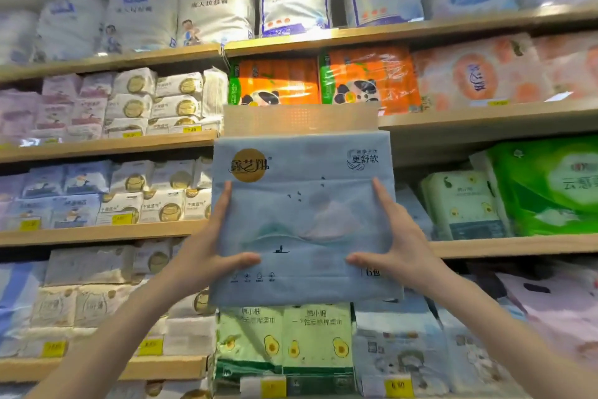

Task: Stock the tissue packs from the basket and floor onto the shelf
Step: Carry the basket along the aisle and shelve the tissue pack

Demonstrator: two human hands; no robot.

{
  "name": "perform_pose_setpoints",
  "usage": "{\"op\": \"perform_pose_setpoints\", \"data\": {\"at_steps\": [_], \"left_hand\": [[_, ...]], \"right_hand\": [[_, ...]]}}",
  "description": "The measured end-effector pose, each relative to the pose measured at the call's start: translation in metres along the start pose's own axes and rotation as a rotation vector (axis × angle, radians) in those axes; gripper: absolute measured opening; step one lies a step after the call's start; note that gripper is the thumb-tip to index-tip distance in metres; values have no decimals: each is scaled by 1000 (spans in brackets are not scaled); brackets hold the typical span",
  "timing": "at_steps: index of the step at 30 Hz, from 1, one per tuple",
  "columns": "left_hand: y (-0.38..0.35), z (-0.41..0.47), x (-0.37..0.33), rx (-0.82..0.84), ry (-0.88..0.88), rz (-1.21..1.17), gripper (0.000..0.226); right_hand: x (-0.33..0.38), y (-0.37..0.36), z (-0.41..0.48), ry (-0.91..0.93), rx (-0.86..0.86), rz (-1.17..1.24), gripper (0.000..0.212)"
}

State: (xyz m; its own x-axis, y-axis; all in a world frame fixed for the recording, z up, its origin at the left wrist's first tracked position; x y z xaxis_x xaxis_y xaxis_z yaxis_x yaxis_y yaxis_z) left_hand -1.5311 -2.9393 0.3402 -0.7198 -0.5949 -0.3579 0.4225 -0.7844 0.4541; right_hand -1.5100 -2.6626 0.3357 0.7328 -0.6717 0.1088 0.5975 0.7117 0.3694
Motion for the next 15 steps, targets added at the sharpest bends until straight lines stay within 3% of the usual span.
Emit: {"op": "perform_pose_setpoints", "data": {"at_steps": [15], "left_hand": [[8, 118, 46, -144, -216, -24, 119]], "right_hand": [[-36, -28, 108, 133, -176, -50, 116]]}}
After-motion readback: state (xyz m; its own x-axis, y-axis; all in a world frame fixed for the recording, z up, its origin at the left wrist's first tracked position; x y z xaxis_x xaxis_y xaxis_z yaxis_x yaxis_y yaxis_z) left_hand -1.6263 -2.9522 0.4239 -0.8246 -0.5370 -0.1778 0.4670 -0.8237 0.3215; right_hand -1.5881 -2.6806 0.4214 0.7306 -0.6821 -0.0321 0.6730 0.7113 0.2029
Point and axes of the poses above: each hand's wrist, its own z-axis towards the middle knuckle, its own y-axis out of the back of the hand, x = y × z, the point moved 6 cm from there along z, towards the middle knuckle, and after that the axes turned 6 degrees about y, right-handed, at the moved point
